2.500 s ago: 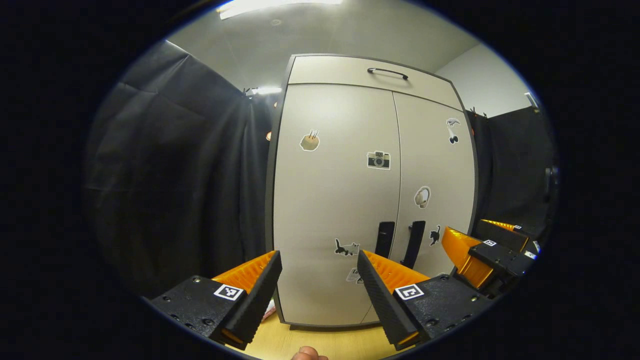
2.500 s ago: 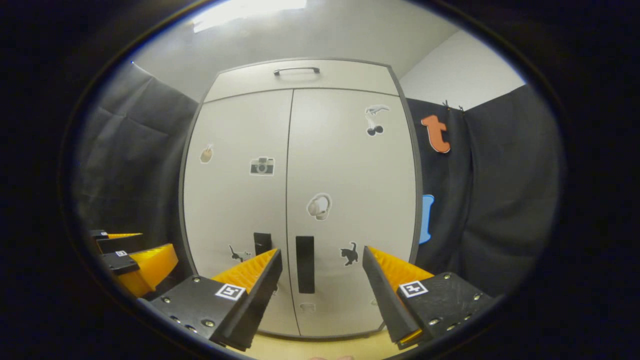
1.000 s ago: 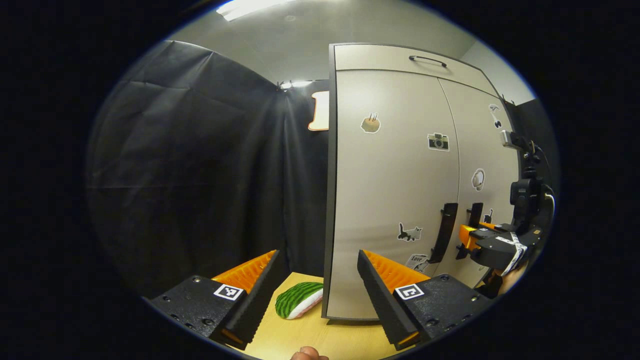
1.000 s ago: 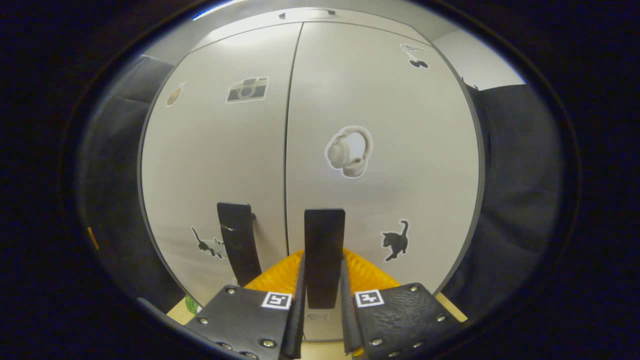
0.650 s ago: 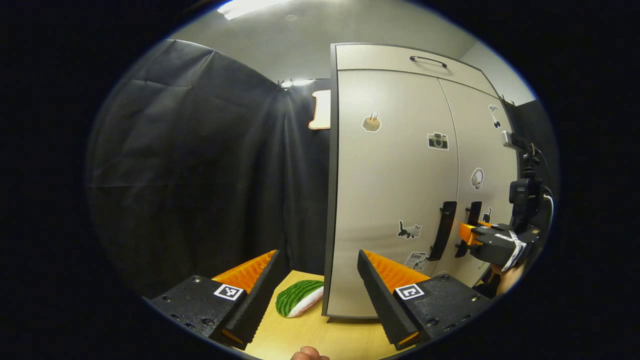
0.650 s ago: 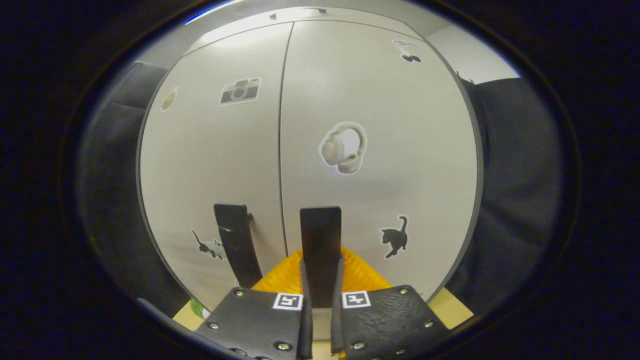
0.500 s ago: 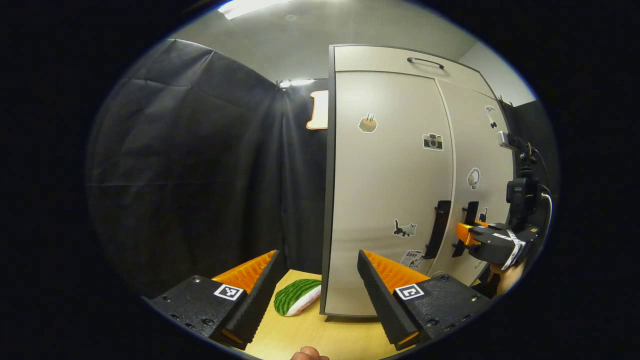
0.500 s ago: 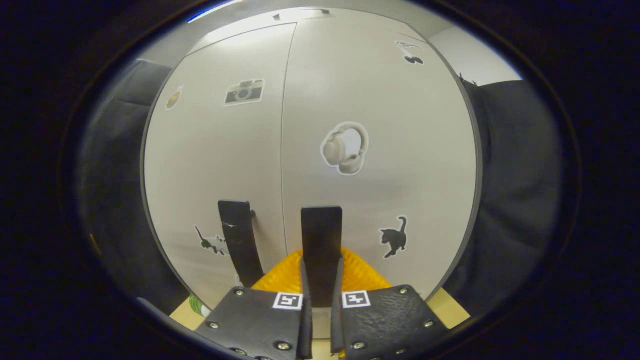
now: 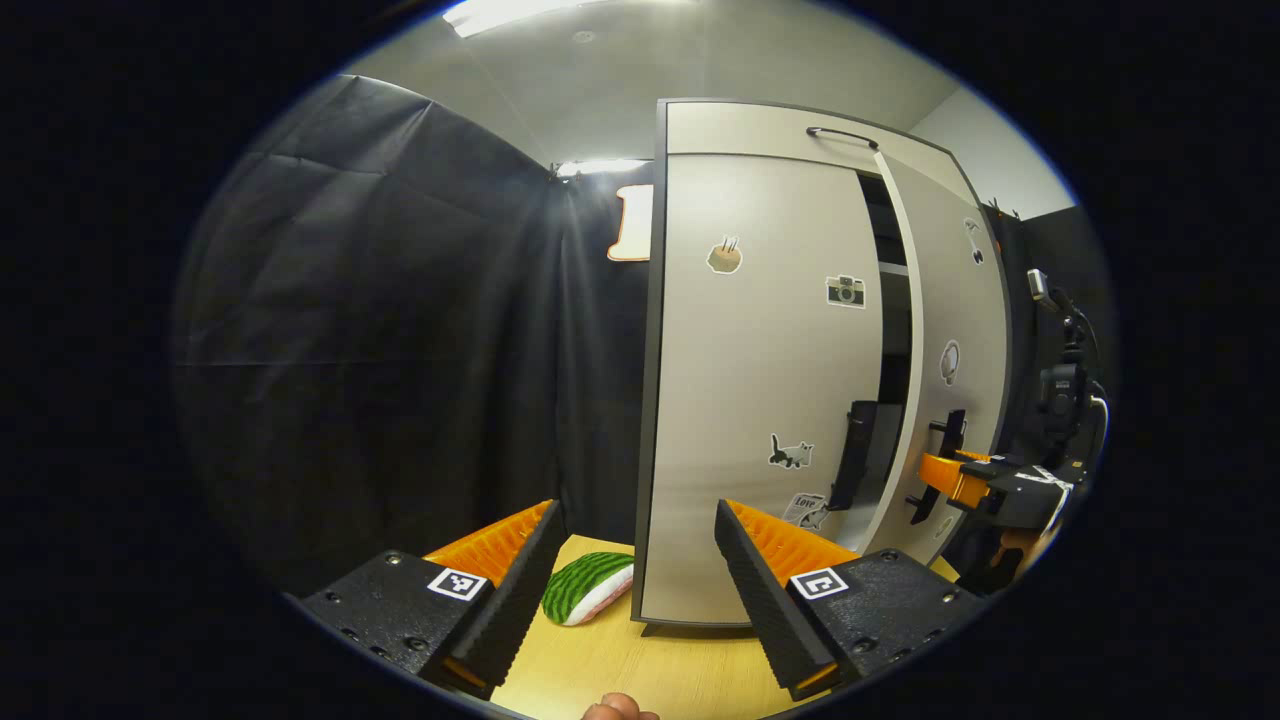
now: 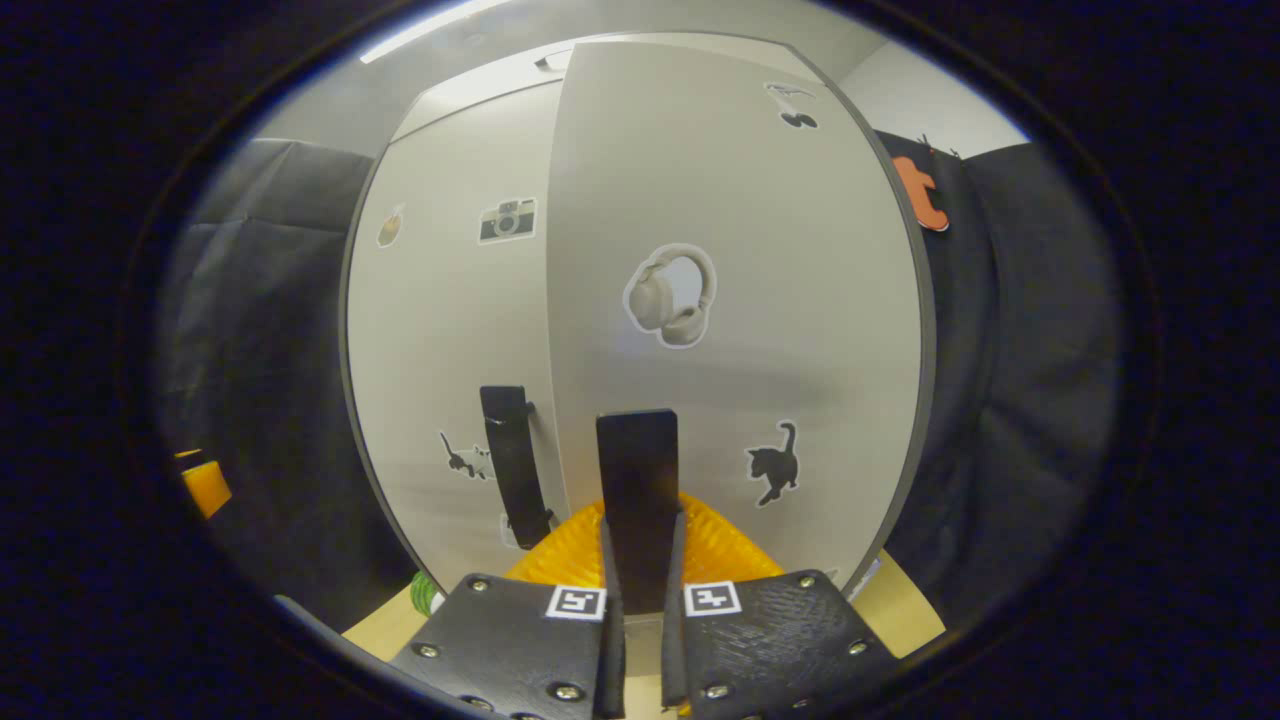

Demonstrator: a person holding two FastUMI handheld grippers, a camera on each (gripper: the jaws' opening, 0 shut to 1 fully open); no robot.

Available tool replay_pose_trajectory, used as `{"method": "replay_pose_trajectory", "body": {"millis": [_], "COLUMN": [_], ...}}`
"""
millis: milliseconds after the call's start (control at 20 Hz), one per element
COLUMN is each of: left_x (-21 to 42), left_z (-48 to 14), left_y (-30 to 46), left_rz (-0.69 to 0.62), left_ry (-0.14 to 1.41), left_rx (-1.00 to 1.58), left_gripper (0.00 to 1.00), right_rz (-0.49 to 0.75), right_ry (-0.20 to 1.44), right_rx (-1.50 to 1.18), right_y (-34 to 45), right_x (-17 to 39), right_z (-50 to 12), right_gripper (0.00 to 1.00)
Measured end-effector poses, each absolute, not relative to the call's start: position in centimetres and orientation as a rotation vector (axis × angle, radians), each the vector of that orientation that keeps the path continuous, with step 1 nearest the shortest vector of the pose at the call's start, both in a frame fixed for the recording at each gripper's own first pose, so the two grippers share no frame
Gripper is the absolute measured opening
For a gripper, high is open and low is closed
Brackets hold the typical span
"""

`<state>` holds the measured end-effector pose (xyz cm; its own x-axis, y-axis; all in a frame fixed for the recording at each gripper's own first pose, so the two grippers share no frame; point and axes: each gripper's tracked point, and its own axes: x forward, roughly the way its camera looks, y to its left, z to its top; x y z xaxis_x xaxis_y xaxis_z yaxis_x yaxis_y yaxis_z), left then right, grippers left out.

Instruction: Open the right door of the double-door shoe cabinet with the right hand, and open the left door with the left hand.

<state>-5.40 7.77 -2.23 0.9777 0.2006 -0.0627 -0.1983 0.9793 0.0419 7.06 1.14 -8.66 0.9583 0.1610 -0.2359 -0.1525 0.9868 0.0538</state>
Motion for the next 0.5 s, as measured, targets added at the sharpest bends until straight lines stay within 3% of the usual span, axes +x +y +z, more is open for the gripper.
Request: {"method": "replay_pose_trajectory", "body": {"millis": [500], "left_x": [-5.9], "left_z": [-2.4], "left_y": [6.5], "left_rz": [0.167], "left_ry": [0.071], "left_rx": [0.026], "left_gripper": [0.95], "right_rz": [0.120], "right_ry": [0.231], "right_rx": [0.035], "right_y": [-0.8], "right_x": [5.0], "right_z": [-8.3], "right_gripper": [0.14]}}
